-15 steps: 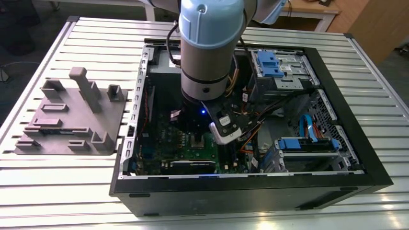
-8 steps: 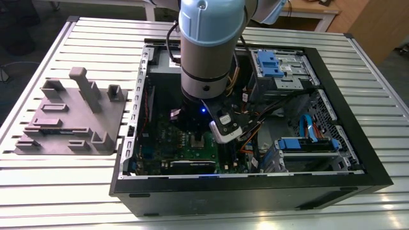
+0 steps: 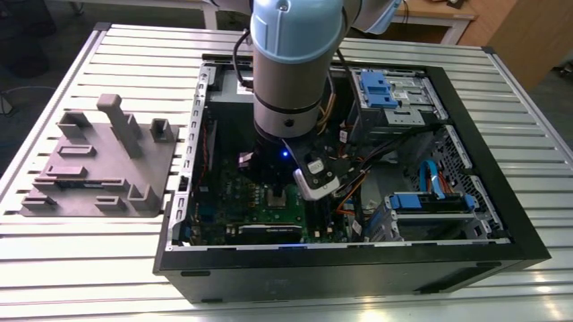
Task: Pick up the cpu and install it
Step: 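Close the cpu cover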
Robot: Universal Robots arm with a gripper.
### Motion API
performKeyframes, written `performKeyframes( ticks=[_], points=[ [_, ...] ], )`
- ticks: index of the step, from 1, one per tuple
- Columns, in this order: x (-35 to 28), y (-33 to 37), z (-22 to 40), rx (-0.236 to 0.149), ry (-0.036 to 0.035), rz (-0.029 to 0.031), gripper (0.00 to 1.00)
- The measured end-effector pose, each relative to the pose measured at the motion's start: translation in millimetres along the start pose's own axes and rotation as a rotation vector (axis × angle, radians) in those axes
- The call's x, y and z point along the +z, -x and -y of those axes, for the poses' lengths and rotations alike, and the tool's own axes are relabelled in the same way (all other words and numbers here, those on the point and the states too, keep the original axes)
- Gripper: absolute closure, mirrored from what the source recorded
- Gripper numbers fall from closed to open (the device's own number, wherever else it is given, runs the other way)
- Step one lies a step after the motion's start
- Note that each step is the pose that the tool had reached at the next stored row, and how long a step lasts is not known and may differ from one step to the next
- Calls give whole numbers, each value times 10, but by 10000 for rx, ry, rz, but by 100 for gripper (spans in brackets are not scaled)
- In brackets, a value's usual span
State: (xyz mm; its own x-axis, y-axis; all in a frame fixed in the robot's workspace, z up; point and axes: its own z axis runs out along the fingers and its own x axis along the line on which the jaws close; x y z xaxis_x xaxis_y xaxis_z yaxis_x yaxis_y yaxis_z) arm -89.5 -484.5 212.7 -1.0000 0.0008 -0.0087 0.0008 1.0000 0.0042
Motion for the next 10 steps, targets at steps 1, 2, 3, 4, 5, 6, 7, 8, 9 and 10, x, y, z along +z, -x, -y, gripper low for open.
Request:
performKeyframes(
  ticks=[1, 2, 3, 4, 5, 6, 7, 8, 9, 10],
  points=[
    [-3, 0, 0, 0, 2, 1, 90],
    [-6, 0, 0, 0, 4, 2, 90],
    [-10, 0, 0, 0, 3, 2, 90],
    [-14, 0, 0, 0, 3, 2, 90],
    [-18, 0, 0, 0, 4, 2, 90],
    [-23, 0, 0, 0, 4, 2, 90],
    [-27, 0, 0, 0, 4, 2, 90],
    [-30, 1, -1, 0, 5, 3, 90],
    [-29, 1, -1, 0, 6, 3, 90],
    [-29, 0, -1, 0, 6, 4, 90]
  ],
)
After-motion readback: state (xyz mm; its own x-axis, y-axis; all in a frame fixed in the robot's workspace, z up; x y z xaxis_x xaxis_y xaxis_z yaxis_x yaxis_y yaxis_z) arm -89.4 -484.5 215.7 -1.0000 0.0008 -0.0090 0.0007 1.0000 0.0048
